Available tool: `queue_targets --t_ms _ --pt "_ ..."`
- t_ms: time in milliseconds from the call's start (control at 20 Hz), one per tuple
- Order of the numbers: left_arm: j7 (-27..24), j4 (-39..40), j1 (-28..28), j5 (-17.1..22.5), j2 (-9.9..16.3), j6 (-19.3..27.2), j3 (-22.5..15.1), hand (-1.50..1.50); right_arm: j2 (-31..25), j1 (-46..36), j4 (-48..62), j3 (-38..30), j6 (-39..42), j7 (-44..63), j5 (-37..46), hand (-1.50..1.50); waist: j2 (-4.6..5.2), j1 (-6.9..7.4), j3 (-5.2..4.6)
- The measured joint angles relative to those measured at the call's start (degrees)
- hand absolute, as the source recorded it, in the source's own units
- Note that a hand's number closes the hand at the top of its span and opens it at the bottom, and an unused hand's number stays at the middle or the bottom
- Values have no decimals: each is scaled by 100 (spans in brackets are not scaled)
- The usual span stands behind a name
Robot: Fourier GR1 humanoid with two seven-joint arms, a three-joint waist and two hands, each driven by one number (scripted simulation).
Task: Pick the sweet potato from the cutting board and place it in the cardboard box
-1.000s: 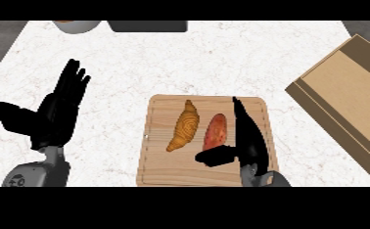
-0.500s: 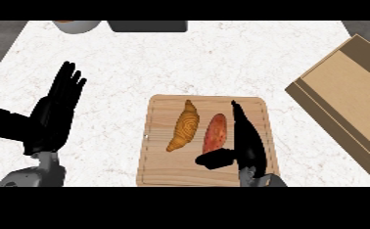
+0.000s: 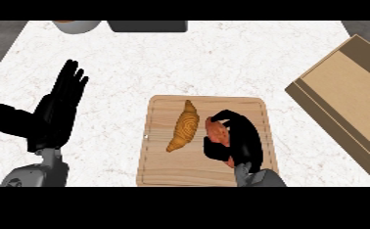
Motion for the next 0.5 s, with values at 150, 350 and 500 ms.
queue_targets --t_ms 150,350,500 --pt "-39 -46 110 0 -20 -70 24 0 2 78 -57 71 -12 -13 247 150 -2 1 0" --pt "-96 32 82 -104 -117 2 -23 0 -191 188 -249 375 115 -240 621 150 -5 -14 2" --pt "-104 69 85 -97 -120 -27 -37 0 -693 276 -547 1202 584 -933 820 150 -44 7 -4"
